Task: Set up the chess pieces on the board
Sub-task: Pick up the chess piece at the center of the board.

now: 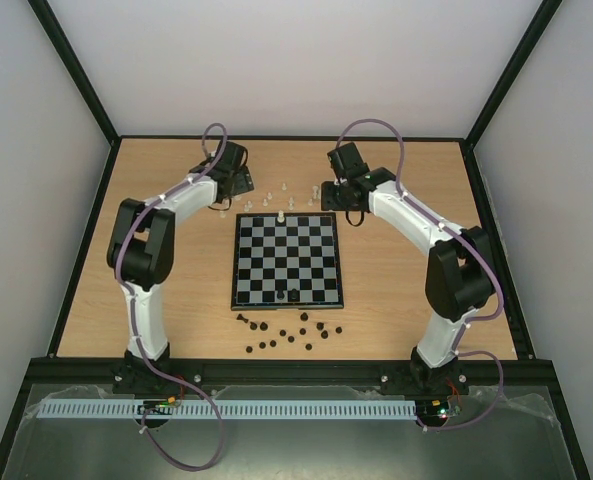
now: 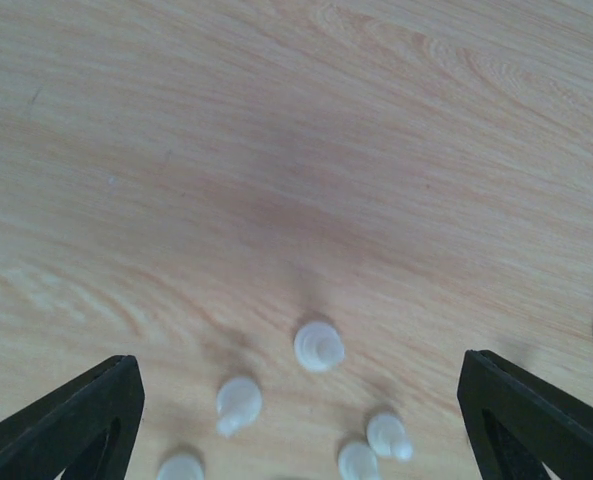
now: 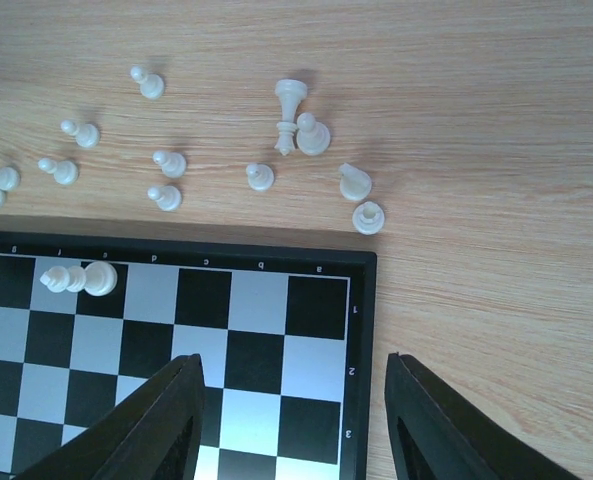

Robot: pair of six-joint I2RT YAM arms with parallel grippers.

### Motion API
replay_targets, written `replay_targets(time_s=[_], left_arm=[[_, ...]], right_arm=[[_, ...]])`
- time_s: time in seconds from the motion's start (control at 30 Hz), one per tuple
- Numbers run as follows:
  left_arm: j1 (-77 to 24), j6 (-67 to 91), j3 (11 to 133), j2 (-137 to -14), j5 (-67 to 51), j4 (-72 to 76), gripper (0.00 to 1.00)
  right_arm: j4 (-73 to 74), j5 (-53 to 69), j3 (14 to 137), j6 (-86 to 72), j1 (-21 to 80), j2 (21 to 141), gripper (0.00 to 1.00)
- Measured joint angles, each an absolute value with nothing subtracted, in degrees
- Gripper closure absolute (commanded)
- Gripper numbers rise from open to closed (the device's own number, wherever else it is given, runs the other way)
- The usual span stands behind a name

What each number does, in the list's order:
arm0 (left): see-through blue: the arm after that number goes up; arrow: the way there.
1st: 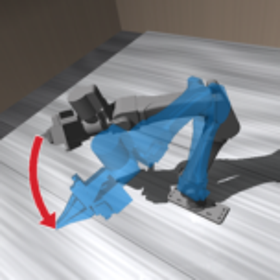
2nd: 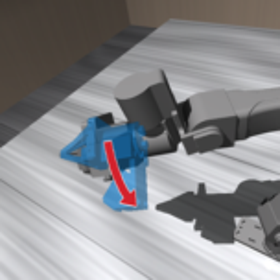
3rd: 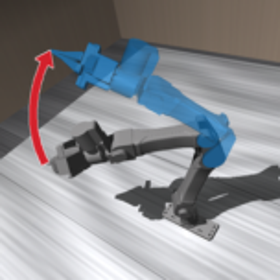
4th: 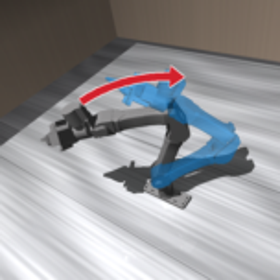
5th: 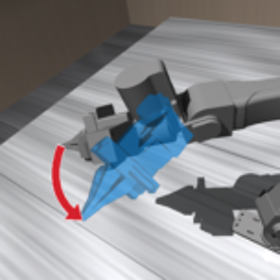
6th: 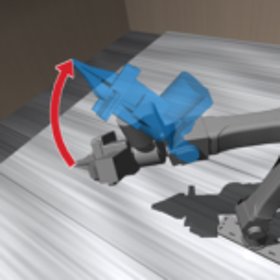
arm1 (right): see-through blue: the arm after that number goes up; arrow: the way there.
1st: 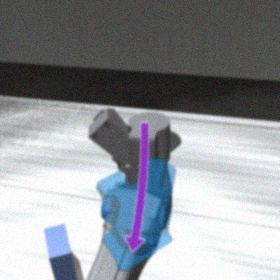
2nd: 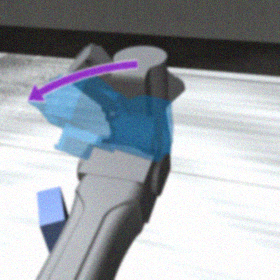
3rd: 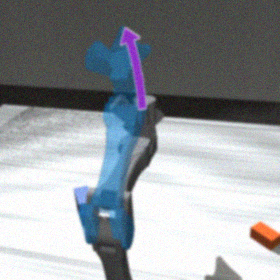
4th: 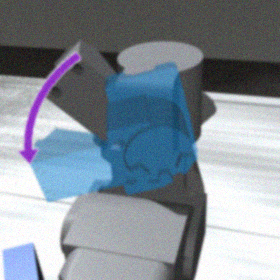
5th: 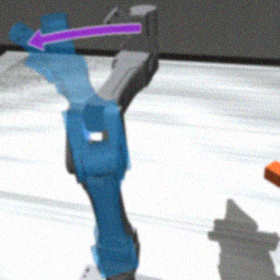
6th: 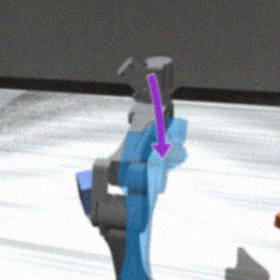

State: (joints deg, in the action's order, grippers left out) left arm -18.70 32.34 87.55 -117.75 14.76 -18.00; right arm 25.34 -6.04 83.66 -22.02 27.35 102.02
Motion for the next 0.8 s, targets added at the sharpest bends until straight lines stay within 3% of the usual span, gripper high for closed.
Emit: replay_targets(time_s=[0.17, 0.43, 0.8], left_arm=[[-19.3, 32.6, 80.0, -109.1, 12.5, -16.9, 0.01], [-20.6, 33.2, 67.5, -90.6, 5.5, -12.7, 0.01], [-24.5, 34.3, 53.7, -74.9, -1.6, -9.7, 0.01]], right_arm=[[25.5, -7.4, 84.9, -22.0, 27.3, 103.4, 0.49], [25.9, -8.1, 92.9, -22.0, 25.6, 110.9, 0.5], [27.8, -8.0, 104.1, -21.8, 24.7, 122.2, 0.61]])
